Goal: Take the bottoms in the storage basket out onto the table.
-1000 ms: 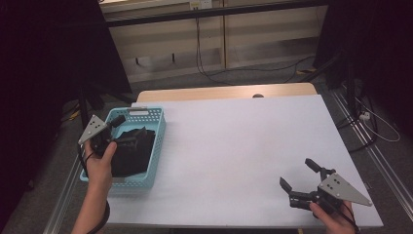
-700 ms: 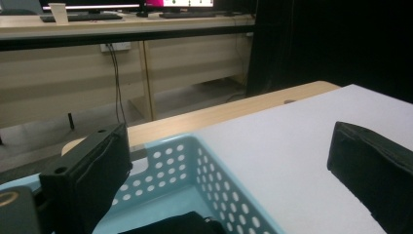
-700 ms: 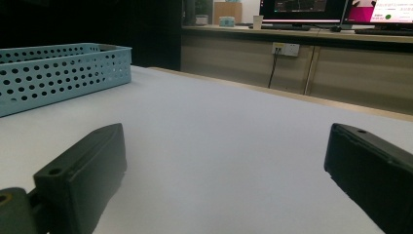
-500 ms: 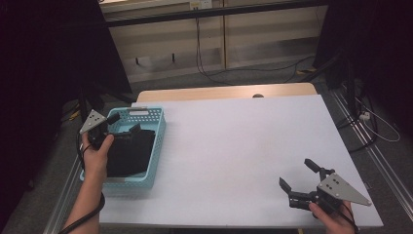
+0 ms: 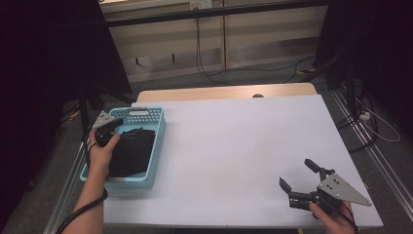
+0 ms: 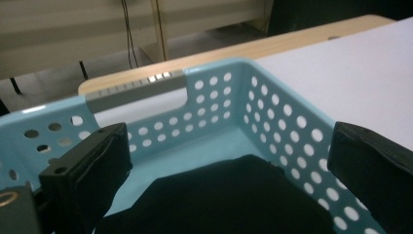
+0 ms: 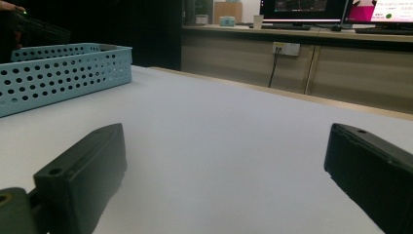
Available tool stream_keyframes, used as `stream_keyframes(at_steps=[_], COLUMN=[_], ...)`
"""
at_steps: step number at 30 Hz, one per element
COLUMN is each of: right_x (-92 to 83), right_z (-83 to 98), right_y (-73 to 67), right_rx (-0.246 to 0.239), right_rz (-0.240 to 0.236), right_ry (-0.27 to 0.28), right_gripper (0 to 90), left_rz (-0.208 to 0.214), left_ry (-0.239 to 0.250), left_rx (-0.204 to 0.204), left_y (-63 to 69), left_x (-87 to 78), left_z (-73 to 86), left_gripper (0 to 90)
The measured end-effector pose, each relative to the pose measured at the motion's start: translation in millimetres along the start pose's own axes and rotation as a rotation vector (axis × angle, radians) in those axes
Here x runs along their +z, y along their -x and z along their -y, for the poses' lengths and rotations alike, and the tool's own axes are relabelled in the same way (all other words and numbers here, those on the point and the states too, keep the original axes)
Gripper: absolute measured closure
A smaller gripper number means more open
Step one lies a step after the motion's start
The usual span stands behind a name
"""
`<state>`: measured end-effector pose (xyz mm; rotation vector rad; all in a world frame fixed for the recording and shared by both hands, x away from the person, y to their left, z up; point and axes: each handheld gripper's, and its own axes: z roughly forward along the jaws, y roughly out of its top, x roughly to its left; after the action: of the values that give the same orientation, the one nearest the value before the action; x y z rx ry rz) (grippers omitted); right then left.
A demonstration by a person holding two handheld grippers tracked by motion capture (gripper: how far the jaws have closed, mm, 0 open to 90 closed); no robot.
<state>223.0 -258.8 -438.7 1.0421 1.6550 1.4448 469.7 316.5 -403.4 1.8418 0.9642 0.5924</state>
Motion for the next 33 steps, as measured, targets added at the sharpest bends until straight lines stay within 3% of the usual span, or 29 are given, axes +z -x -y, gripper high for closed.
stream_keyframes(at_steps=[8,12,15,22,25,28,33], right_x=[1.4,1.3,1.8,0.5,-0.4,-1.1,-1.1], right_z=[0.7,0.8,1.6,0.3,0.4,0.3,0.0], right_y=[-2.0,-2.0,-2.0,-3.6,-3.1,-3.1,-3.9], right_rx=[0.003,0.002,0.008,-0.001,0.001,0.004,0.002], right_rz=[-0.014,-0.018,-0.023,-0.033,-0.034,-0.037,-0.045], right_ry=[-0.005,-0.005,-0.010,-0.004,-0.004,-0.003,-0.001], right_gripper=[0.9,0.9,0.9,0.9,1.0,1.2,1.2], left_rz=[-0.018,-0.018,-0.027,-0.038,-0.028,-0.007,0.004], left_ry=[-0.080,-0.132,-0.165,-0.291,-0.319,-0.351,-0.362], left_rx=[-0.035,-0.022,-0.037,-0.045,-0.071,-0.068,-0.059], left_y=[-4.5,-4.9,-7.0,-8.0,-10.4,-9.1,-8.2], left_x=[19.2,26.2,28.7,38.8,40.4,42.7,44.1], left_z=[13.3,14.9,16.2,25.3,30.7,33.8,35.1], left_gripper=[2.3,2.9,2.8,2.3,1.5,1.5,0.0])
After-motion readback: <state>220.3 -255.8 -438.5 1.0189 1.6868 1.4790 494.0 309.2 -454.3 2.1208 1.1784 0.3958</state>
